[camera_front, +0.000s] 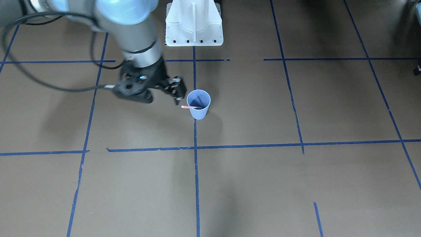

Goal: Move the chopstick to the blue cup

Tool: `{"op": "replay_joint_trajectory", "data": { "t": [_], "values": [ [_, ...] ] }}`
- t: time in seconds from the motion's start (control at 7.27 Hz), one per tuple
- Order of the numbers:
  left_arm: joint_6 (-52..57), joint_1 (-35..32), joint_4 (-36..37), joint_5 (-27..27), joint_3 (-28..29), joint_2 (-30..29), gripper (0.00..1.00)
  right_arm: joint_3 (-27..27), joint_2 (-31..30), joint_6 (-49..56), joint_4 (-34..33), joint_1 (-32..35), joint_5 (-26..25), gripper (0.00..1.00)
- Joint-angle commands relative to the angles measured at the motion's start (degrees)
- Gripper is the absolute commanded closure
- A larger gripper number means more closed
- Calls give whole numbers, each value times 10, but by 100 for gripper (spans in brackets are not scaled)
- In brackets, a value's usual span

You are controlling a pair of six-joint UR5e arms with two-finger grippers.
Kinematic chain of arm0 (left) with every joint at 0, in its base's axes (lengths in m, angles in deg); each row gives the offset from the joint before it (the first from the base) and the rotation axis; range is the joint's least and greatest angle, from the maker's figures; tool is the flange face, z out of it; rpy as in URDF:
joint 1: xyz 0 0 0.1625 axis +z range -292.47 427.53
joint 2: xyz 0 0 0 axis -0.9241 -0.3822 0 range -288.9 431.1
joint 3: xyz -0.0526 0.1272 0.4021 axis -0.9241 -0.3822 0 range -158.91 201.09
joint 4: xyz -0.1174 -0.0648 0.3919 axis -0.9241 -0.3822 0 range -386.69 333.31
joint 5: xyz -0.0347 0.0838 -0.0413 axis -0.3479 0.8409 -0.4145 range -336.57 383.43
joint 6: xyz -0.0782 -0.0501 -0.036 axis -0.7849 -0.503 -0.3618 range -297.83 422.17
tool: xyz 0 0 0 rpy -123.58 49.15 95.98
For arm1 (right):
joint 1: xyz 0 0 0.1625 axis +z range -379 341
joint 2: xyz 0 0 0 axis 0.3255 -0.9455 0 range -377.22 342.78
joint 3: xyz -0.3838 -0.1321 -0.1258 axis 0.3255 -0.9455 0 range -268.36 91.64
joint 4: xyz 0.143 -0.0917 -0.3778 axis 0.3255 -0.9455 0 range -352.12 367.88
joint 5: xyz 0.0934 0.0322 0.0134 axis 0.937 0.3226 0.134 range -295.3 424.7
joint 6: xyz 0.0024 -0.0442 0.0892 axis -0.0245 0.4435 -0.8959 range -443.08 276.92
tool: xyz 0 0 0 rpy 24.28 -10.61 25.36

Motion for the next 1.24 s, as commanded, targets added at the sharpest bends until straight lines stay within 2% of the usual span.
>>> {"op": "replay_joint_trajectory", "data": {
  "t": [0.0, 0.41, 0.69, 0.96, 1.1],
  "values": [
    [79, -1, 2, 1, 0, 16, 0, 3, -81, 186, 0, 94, 44, 0],
    [91, -9, -1, 0, -3, 36, 0, 5, -208, 464, 2, 188, 45, 0],
    [90, -9, -1, 1, -12, 37, 0, 7, -305, 614, 8, 246, 46, 0],
    [91, -9, -1, 1, -13, 36, 0, 7, -398, 726, 17, 317, 48, 0],
    [91, -9, -1, 1, -13, 36, 0, 3, -449, 759, 53, 341, 56, 0]
  ]
}}
